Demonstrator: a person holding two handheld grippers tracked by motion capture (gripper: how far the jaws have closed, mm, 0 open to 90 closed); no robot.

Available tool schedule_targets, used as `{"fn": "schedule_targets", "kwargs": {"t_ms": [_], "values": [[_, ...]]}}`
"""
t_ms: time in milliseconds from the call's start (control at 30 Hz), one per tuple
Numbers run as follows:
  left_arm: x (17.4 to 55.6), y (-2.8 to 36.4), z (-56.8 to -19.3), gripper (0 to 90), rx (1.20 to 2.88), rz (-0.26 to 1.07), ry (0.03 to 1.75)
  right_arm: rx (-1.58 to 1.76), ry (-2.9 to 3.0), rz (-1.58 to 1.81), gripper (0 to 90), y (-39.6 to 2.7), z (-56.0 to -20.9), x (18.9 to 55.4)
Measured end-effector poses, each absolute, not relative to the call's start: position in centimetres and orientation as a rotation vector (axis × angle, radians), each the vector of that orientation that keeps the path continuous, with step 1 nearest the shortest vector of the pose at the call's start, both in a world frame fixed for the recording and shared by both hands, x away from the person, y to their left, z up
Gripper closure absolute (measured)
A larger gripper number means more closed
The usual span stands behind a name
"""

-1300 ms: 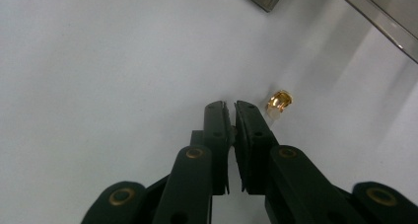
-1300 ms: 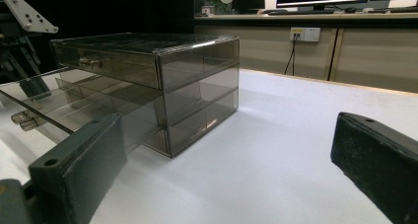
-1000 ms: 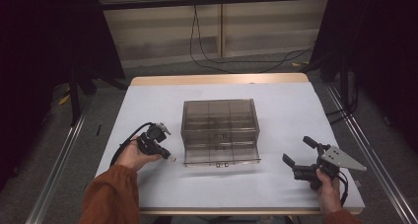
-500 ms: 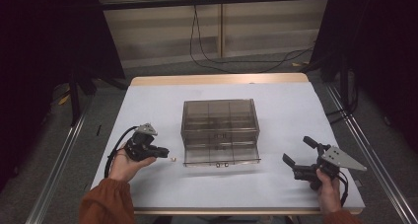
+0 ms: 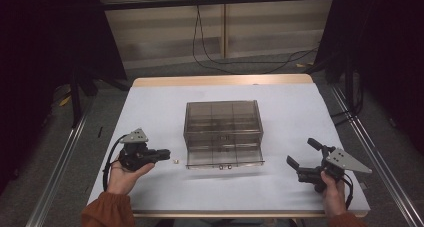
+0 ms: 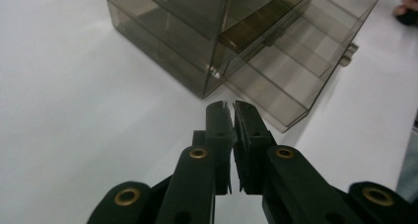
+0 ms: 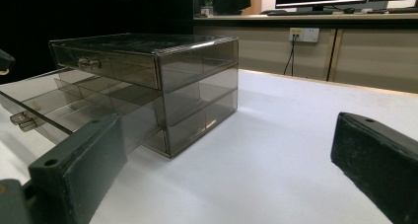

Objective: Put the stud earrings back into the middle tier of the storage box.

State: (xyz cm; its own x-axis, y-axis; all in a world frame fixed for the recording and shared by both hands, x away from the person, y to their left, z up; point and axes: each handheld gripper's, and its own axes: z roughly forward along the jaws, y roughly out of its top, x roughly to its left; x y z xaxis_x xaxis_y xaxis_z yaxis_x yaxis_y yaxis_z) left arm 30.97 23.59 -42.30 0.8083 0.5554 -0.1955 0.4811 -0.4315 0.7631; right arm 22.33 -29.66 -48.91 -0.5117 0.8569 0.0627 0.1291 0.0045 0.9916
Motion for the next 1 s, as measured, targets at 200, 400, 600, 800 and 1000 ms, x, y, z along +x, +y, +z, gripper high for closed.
{"fn": "schedule_targets", "kwargs": {"t_ms": [200, 400, 600, 800, 1000], "values": [[30.5, 22.8, -41.7, 86.2, 2.086, 0.119, 0.741, 1.023, 1.688, 1.557, 0.0, -29.7, -48.9, 22.3], [30.4, 21.3, -40.9, 86.2, 2.072, 0.119, 0.692, 1.022, 1.687, 1.560, 0.0, -29.7, -48.9, 22.3], [30.8, 19.6, -40.8, 86.2, 2.098, 0.095, 0.650, 1.024, 1.688, 1.554, 0.0, -29.7, -48.9, 22.3], [31.0, 17.4, -39.9, 86.2, 2.126, 0.077, 0.591, 1.027, 1.686, 1.552, 0.0, -29.6, -48.9, 22.3], [31.4, 15.3, -39.4, 86.2, 2.148, 0.067, 0.551, 1.024, 1.690, 1.557, 0.0, -29.6, -48.9, 22.3]]}}
